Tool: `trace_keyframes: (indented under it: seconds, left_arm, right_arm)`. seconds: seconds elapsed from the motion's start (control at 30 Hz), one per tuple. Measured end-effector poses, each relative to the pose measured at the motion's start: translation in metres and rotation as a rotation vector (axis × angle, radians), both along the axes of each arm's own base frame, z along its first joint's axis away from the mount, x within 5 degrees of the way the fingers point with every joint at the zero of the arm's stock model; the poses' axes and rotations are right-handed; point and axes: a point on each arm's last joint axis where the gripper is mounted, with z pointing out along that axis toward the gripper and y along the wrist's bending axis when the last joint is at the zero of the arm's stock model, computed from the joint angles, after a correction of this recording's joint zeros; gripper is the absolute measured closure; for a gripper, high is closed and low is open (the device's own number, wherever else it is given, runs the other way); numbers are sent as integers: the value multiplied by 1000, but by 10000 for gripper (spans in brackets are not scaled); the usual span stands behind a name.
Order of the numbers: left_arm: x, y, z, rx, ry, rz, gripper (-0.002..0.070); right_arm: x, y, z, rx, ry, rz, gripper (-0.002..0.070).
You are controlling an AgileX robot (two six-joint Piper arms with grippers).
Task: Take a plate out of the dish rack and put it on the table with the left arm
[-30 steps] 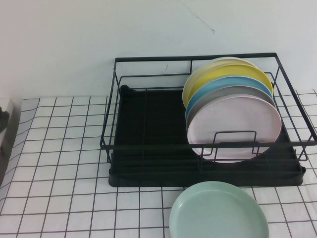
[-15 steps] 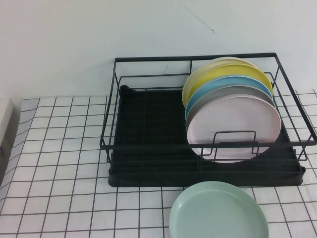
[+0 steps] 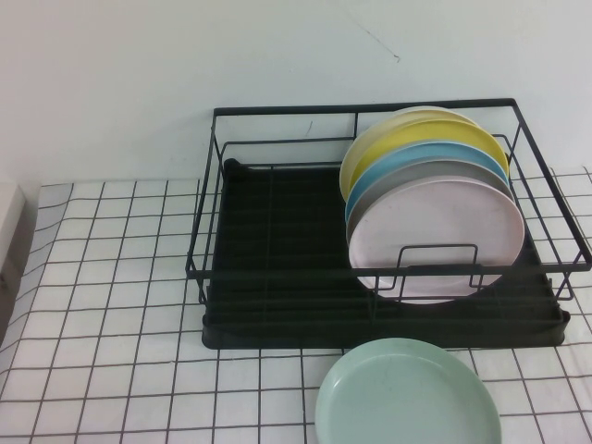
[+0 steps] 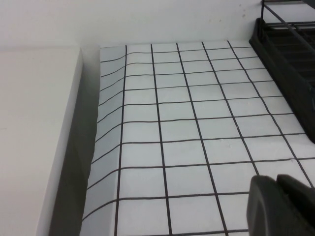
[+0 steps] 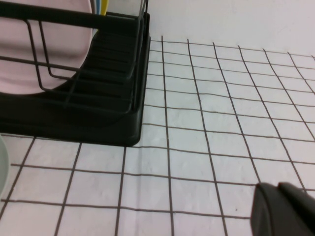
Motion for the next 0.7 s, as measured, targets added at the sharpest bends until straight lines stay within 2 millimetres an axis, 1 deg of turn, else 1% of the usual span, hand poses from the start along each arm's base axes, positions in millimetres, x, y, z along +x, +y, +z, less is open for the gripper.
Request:
trace_keyframes:
  seconds: [0.17,0.7]
  left_arm:
    - [0,0,0,-27,5,7,677]
    - [0,0,-1,-34,10,9,677]
  right_arm:
    - [0,0,0,0,0,0,679]
    - [0,0,0,0,0,0,679]
